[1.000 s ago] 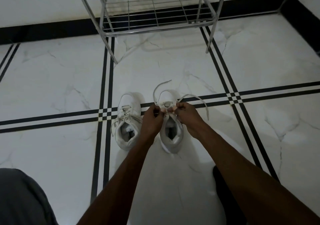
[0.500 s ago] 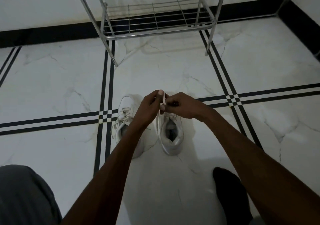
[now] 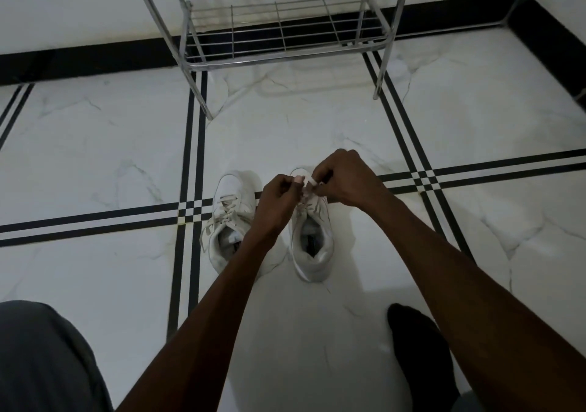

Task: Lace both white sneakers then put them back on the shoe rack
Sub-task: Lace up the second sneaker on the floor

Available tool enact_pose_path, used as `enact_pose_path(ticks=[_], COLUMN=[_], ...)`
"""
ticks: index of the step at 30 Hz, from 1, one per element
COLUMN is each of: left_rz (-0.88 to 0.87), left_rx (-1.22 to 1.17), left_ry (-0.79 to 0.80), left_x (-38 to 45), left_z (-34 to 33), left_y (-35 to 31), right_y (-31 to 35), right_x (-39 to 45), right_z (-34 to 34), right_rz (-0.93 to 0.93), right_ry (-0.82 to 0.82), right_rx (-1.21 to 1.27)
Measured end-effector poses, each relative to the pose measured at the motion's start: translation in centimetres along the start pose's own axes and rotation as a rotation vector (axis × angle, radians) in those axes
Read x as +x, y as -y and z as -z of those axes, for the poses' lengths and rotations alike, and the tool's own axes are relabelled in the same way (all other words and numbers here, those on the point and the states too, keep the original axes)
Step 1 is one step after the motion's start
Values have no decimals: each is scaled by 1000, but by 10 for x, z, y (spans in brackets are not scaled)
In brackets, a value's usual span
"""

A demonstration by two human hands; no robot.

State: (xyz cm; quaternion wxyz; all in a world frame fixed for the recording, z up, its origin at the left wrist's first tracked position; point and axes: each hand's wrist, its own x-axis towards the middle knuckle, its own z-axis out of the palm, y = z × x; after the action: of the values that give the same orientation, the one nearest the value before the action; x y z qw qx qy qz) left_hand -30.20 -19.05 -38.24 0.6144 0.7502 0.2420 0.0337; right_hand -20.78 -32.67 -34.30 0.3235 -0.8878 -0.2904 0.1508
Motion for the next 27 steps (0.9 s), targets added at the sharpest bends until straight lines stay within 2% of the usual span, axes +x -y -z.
enact_pose_path(ticks=[3, 6, 9, 11, 13, 14, 16, 19, 21, 22, 24, 26, 27], left_rz=[5, -43, -78, -162, -221, -232, -180, 82, 239, 256, 160, -42, -153], left_rx=[22, 328, 677, 640, 488, 486, 651, 973, 995, 966, 944, 946, 931], left_ry=[49, 38, -138, -238, -309, -349, -456, -580, -604, -608, -619, -572, -498], left_x=[-1, 6, 11, 8, 6, 6, 6, -3, -12, -14, -15, -13, -11], left_z=[6, 14, 27, 38, 49, 55, 69, 95, 102, 100, 89, 73, 63], left_y=[0, 11, 15, 6, -1, -1, 7, 38, 54, 56, 54, 47, 43], right_y=[0, -3, -10, -13, -17, -20, -39, -81, -95, -96, -90, -84, -83], right_x=[2, 1, -3, -8, -11, -12, -15, -29, -41, -45, -45, -42, -39], right_z=[-5, -9, -7, -6, -4, -4, -8, -28, -39, -41, -40, -35, -34], right_rz=[44, -30, -154, -220, -280, -321, -489, -844, -897, -879, -792, -609, -493], right_ry=[-161, -173, -93, -51, -14, 5, -24, -244, -331, -331, -254, -237, -253], right_rx=[35, 189, 465, 620, 721, 771, 848, 707, 639, 651, 604, 363, 240])
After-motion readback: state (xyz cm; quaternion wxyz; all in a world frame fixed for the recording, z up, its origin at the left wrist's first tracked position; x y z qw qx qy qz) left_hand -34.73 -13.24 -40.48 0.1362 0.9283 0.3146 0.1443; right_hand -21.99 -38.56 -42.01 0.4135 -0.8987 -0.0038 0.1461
